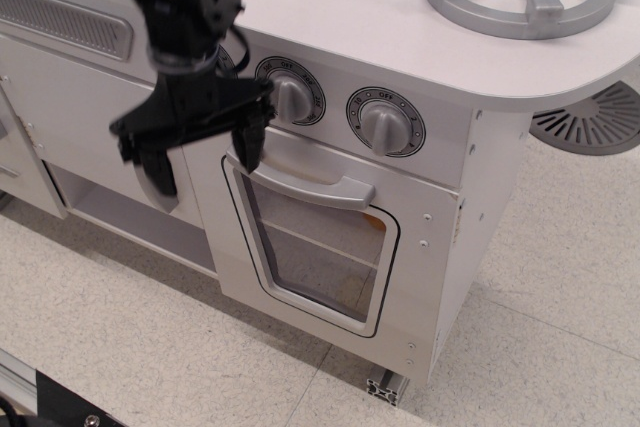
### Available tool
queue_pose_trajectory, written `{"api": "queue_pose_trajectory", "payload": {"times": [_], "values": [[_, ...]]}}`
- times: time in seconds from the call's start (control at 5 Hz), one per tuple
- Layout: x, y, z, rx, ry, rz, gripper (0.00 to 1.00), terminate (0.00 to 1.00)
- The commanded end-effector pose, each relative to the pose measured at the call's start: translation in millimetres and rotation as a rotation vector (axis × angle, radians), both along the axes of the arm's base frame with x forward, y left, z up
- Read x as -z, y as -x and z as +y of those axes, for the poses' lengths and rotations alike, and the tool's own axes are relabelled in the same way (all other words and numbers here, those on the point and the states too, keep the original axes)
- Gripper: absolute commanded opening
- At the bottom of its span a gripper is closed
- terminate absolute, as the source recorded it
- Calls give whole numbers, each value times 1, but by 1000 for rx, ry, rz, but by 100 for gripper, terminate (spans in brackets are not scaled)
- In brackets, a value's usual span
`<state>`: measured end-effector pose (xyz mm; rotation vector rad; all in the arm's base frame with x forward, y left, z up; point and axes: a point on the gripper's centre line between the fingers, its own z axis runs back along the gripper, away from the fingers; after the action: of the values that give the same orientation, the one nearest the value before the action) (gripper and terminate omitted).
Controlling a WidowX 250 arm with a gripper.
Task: Open oven
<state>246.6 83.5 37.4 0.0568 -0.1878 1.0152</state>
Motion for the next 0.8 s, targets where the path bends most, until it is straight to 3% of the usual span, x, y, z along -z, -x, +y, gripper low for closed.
{"api": "queue_pose_trajectory", "payload": {"times": [0.0,0.2,0.6], "values": [[28,-4,18,-308,138,-140,100,0],[33,-10,19,-300,218,-166,100,0],[30,-22,7,-247,272,-210,100,0]]}}
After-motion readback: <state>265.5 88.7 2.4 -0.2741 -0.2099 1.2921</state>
